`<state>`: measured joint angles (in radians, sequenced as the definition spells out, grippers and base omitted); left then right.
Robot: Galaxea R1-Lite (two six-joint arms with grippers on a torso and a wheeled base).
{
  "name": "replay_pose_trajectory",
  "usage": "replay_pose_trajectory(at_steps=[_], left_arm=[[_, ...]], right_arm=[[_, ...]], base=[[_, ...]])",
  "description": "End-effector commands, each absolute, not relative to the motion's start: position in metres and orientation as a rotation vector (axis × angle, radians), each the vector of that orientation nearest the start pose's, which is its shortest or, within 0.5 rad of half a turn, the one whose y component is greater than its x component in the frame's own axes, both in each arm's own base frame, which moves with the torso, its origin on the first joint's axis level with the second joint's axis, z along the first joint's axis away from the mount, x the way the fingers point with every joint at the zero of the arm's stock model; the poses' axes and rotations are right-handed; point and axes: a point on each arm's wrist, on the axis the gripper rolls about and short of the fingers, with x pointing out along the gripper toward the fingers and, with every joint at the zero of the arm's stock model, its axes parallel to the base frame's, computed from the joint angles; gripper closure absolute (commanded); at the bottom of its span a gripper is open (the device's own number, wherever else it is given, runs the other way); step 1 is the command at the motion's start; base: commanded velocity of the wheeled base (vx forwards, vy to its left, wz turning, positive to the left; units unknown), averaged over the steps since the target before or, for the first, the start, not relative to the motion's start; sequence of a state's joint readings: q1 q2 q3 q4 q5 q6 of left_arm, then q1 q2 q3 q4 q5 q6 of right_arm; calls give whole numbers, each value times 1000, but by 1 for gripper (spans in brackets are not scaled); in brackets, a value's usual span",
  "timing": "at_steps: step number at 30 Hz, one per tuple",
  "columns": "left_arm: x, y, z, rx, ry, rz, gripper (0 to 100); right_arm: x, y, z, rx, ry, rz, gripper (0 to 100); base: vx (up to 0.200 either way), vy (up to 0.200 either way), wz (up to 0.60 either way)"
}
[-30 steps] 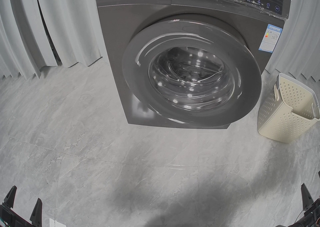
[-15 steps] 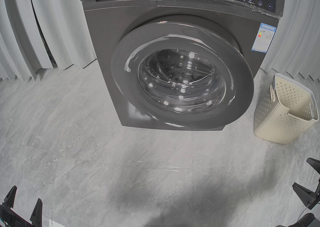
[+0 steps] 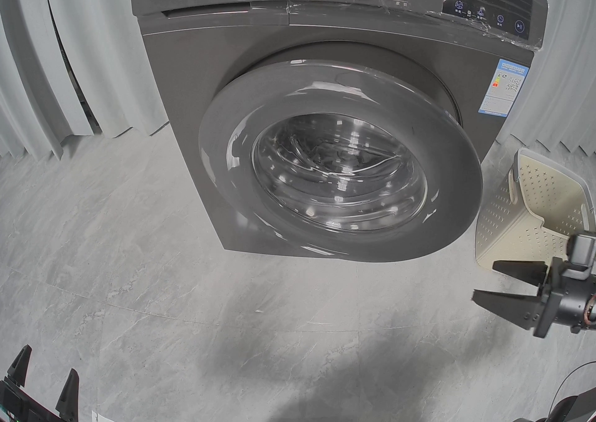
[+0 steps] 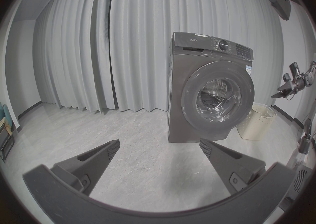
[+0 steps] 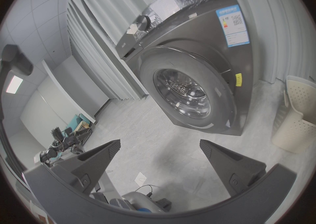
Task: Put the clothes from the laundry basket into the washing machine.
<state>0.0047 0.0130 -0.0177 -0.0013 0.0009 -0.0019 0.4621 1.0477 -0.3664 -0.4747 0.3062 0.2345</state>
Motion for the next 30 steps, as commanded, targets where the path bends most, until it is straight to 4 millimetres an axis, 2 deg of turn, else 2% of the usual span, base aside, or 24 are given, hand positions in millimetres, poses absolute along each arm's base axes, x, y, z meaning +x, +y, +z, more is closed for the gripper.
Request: replay_pose_trajectory(at_steps=[1,4,13,19,28,30], left_arm=[[-22,0,76,-3,3,6,0],[-22,0,76,-2,3,8,0],[-22,0,76,-2,5,8,0],[-22,0,76,2,3,5,0],[-22,0,76,3,5,5,0],[-22,0,76,3,5,5,0]], right_arm=[[162,105,176,217,412,745,0],[164,107,175,211,408,730,0],[167,109,183,219,373,724,0],[178,116,200,234,258,742,0],[189,127,201,238,187,731,0],[189,129,200,237,191,736,0]], base=[[0,0,0],[0,0,0],[0,-200,0],[0,0,0],[0,0,0],[200,0,0]])
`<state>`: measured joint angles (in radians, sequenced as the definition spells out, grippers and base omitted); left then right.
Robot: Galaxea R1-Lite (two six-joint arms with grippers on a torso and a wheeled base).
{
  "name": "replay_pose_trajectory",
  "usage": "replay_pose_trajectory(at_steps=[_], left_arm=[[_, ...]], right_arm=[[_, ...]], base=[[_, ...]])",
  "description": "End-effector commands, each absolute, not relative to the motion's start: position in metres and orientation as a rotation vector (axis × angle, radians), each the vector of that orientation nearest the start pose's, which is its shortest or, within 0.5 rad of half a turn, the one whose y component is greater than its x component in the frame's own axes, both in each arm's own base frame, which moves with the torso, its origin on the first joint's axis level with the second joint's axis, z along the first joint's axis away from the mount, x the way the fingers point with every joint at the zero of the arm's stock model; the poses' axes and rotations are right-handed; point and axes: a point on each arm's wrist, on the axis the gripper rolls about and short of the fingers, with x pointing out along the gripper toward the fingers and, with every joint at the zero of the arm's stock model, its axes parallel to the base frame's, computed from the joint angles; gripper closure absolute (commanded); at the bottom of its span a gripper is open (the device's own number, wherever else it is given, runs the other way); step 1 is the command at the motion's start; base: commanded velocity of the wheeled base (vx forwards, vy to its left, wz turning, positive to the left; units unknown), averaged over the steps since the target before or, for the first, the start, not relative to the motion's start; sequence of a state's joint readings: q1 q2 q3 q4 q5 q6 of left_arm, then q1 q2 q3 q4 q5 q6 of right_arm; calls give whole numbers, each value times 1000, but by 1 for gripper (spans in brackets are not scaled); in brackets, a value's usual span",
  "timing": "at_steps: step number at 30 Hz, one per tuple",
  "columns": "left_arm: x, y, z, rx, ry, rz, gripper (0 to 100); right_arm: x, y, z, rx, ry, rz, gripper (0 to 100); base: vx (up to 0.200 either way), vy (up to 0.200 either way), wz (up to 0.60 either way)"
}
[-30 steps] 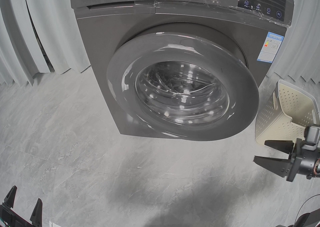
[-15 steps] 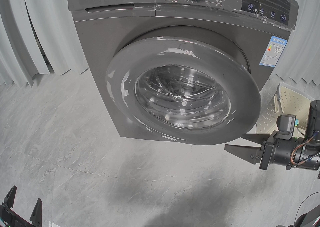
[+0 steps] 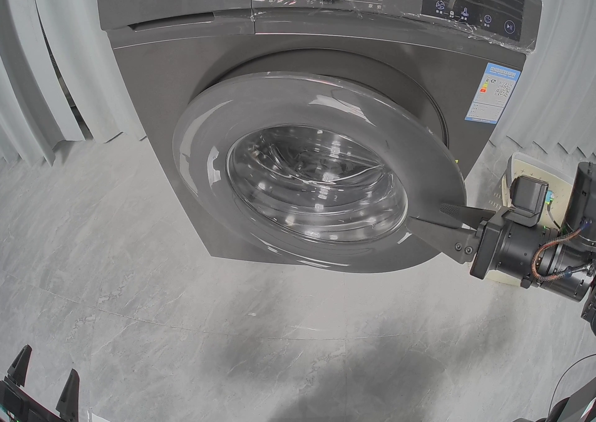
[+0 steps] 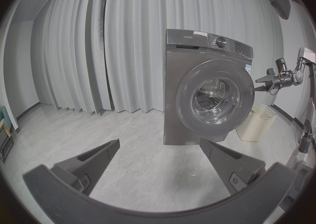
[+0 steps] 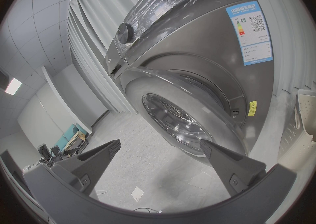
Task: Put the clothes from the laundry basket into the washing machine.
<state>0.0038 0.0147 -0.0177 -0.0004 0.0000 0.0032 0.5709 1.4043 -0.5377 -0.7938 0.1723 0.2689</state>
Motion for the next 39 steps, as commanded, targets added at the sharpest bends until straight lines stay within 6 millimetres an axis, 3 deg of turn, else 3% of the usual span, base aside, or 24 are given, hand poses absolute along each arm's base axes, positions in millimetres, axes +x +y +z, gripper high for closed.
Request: replay_pose_trajectory(at_steps=[1,10,22,27,35,37,39], left_arm=[[-22,0,76,2,5,5,0],[-22,0,76,0,6,5,0],[-22,0,76,-2,5,5,0],[-22,0,76,-2,6,5,0],[-22,0,76,-2,6,5,0],[-22,0,76,-2,6,3,0],[-22,0,76,-5,6,3,0]], right_arm=[[190,130,199,227,191,737,0],[209,136,214,220,57,668,0],[225,130,214,159,-83,576,0],[214,127,207,149,-64,581,0],[154,102,185,111,-6,640,0],[149,99,183,109,-8,638,0],[126,81,177,76,-33,617,0]], base=[[200,0,0],[200,0,0],[0,0,0],[0,0,0],[0,0,0],[0,0,0],[0,0,0]])
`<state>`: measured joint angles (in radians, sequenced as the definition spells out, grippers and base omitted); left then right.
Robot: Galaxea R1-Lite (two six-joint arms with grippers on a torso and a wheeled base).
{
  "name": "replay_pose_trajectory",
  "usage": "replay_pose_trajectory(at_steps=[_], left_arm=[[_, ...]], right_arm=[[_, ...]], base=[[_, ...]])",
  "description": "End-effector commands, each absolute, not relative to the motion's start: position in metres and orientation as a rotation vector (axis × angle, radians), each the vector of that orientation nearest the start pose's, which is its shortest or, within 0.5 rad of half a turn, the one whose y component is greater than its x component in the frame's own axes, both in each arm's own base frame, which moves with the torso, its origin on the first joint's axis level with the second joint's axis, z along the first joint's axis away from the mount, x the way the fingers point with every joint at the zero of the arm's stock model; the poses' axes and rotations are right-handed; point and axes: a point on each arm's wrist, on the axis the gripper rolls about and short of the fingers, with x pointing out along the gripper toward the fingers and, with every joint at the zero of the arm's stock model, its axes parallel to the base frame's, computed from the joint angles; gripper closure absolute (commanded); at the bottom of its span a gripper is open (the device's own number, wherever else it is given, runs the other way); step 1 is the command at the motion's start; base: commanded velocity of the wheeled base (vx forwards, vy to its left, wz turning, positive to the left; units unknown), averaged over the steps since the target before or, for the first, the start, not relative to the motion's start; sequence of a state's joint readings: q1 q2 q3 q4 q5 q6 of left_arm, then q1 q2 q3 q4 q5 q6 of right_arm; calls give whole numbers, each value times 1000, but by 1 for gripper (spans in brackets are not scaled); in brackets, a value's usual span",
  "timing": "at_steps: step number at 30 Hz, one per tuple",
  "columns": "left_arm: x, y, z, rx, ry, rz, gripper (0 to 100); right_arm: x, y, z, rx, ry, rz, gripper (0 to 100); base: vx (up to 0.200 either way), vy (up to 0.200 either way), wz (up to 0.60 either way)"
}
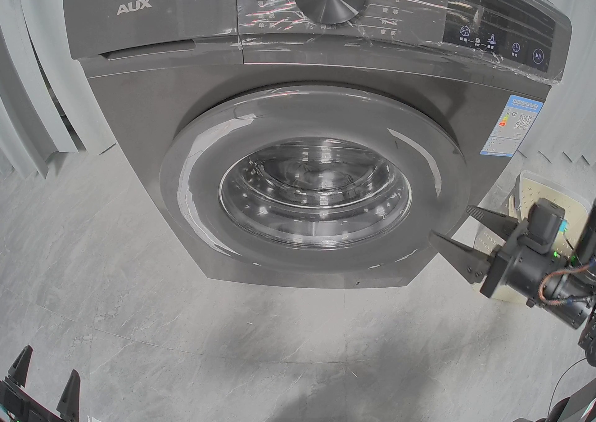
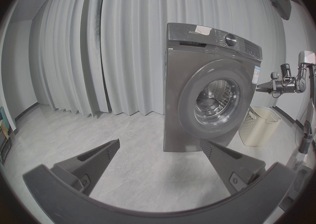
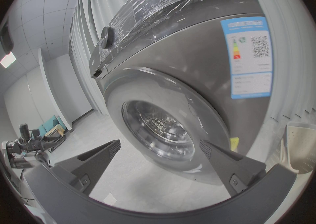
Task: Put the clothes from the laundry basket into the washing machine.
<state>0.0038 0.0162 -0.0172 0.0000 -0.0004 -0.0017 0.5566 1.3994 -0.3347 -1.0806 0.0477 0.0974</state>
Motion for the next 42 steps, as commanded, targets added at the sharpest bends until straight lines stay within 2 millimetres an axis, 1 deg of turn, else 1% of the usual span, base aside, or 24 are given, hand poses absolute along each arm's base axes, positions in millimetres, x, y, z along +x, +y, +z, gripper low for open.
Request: replay_pose_trajectory(at_steps=[1,2,3,6,7,8,13,15,16,22,26,33,37,42], left_arm=[[-22,0,76,-5,6,2,0],[-22,0,76,-5,6,2,0],[-22,0,76,-5,6,2,0],[-22,0,76,-8,6,-12,0],[-22,0,76,-8,6,-12,0],[-22,0,76,-8,6,-12,0],[-22,0,76,-8,6,-12,0],[-22,0,76,-8,6,-12,0],[-22,0,76,-8,6,-12,0],[-22,0,76,-8,6,-12,0],[-22,0,76,-8,6,-12,0],[-22,0,76,-8,6,-12,0],[-22,0,76,-8,6,-12,0],[-22,0,76,-8,6,-14,0]], right_arm=[[119,76,174,65,-38,610,0],[116,74,172,61,-41,605,0],[106,63,166,46,-50,567,0],[88,43,159,27,-86,469,0],[87,42,159,26,-89,465,0],[79,35,156,22,-100,432,0],[56,21,150,17,-96,374,0],[52,19,148,14,-87,362,0],[46,15,145,10,-80,330,0],[33,8,141,12,-115,250,0],[21,4,137,10,-143,185,0],[6,1,128,7,-161,139,0],[-4,0,117,3,-149,103,0],[-18,0,96,1,-115,87,0]], base=[[0,0,0],[0,0,0],[0,0,0],[0,0,0],[0,0,0],[0,0,0],[0,0,0],[0,0,0],[0,0,0],[0,0,0],[0,0,0],[0,0,0],[0,0,0],[0,0,0]])
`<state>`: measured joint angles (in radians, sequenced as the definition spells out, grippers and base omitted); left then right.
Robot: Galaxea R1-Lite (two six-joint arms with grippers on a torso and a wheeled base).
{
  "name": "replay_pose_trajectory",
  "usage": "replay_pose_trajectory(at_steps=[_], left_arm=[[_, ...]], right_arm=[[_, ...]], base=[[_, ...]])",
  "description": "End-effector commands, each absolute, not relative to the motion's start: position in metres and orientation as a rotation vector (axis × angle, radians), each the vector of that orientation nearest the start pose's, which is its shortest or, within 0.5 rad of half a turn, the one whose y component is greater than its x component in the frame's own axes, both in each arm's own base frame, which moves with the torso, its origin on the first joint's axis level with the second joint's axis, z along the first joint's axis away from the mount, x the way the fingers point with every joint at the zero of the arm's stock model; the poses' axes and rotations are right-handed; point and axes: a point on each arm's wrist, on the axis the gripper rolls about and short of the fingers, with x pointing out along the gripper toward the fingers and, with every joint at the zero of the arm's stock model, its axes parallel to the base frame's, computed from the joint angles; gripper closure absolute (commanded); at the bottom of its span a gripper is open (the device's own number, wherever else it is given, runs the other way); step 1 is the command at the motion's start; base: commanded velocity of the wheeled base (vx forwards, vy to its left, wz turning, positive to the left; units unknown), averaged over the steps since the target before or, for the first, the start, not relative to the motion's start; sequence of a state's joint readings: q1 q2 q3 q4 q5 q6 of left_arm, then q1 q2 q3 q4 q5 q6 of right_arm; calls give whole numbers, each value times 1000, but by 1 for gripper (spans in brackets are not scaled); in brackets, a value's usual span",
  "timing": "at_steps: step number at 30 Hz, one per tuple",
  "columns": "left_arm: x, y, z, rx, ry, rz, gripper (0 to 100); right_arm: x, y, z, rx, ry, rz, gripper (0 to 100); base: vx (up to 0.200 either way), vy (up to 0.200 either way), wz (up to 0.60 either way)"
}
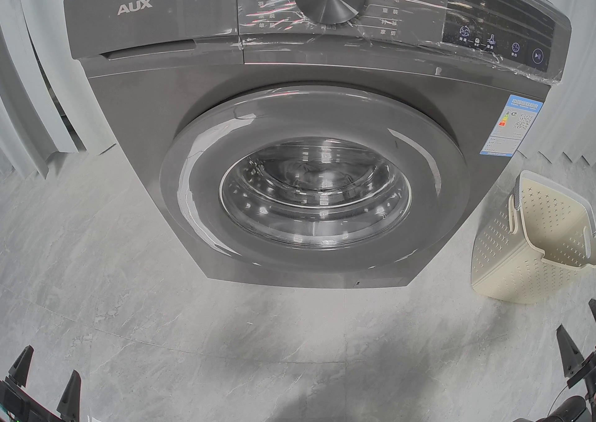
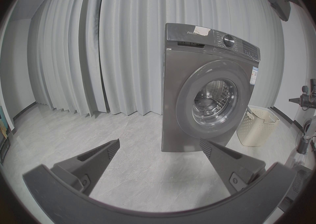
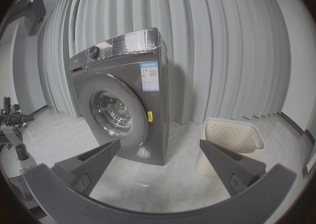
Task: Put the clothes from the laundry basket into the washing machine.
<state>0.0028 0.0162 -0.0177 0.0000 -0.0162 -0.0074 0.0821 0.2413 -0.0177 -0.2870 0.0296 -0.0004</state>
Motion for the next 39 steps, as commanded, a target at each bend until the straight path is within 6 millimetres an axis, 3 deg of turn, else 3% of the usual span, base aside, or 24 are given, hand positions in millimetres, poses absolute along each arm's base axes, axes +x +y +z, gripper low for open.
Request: replay_pose_trajectory(at_steps=[1,5,23,39], left_arm=[[-22,0,76,-6,6,-14,0],[-22,0,76,-8,6,-14,0],[-22,0,76,-8,6,-12,0],[-22,0,76,-8,6,-12,0]], right_arm=[[-19,0,95,1,-112,84,0],[-23,1,82,9,-61,52,0],[-23,-2,81,39,-51,-99,0],[-23,0,75,0,3,3,0]], base=[[0,0,0],[0,0,0],[0,0,0],[0,0,0]])
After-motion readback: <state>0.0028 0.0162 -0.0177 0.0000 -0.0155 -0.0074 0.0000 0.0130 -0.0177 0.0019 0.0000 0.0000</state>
